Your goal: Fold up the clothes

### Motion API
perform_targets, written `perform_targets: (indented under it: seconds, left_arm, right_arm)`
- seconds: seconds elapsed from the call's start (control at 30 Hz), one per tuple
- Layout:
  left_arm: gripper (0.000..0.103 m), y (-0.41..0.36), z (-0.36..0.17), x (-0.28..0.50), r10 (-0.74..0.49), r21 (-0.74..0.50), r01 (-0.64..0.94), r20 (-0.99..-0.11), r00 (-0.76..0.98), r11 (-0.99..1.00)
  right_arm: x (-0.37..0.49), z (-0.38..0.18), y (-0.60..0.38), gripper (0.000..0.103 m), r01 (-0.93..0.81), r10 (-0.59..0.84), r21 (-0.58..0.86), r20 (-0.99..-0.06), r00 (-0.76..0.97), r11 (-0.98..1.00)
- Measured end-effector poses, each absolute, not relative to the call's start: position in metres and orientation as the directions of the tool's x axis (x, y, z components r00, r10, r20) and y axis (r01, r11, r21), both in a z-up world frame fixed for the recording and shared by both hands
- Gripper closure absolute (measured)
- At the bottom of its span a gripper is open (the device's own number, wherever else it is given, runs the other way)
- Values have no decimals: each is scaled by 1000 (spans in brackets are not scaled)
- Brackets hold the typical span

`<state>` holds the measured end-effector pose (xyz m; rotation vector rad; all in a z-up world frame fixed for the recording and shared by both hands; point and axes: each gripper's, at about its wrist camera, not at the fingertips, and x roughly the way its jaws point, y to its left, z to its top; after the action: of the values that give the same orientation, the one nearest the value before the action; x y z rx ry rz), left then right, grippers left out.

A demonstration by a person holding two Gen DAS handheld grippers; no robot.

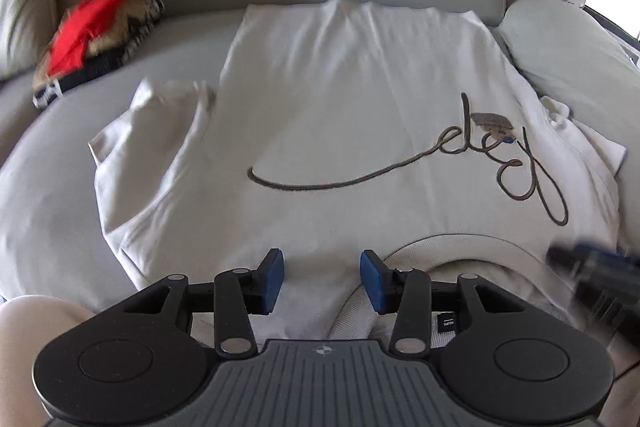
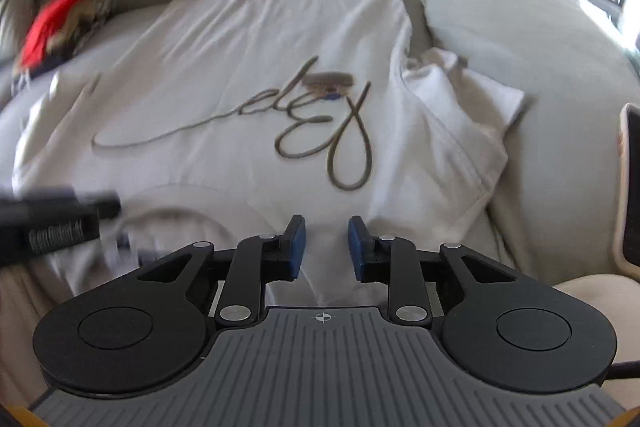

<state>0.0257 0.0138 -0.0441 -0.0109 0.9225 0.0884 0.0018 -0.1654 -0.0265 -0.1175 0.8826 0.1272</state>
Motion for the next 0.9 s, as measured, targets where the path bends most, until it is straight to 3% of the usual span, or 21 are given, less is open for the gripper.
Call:
perform_targets:
  seconds: [0.07, 0.2, 0.3, 0.37, 0.5, 0.63, 0.9]
  left_arm:
    - [57, 15, -43, 15, 53, 22, -59, -813, 580, 998]
    - [57, 18, -34, 2, 53, 20, -66, -841, 538, 998]
    - [54, 20, -23, 0, 48, -7, -95, -823, 566, 995]
    - [48, 17, -17, 4, 50, -6, -91, -798, 601, 996]
    - [48, 12, -14, 14, 43, -5, -76, -788, 614, 997]
    - [47, 6, -16, 18, 30, -20, -74, -782, 623, 997]
    - [47, 1, -31, 22, 21, -15, -58, -811, 585, 998]
  right_arm:
    - [-10, -22, -170, 74, -188, 58, -71, -797, 601, 980]
    - [-14, -6, -201, 69, -101, 95, 45, -820, 564, 994]
    - [-10, 14, -231, 53, 20, 66, 109, -726, 684, 994]
    - [2, 17, -253, 51, 104, 25, 148, -680, 733, 984]
    - [34, 14, -299, 52, 265, -73, 220, -625, 777, 939]
    - [72, -5, -335, 57, 332, -95, 264, -637, 765, 905]
    - [113, -31, -334, 58, 163, 14, 212, -652, 758, 964]
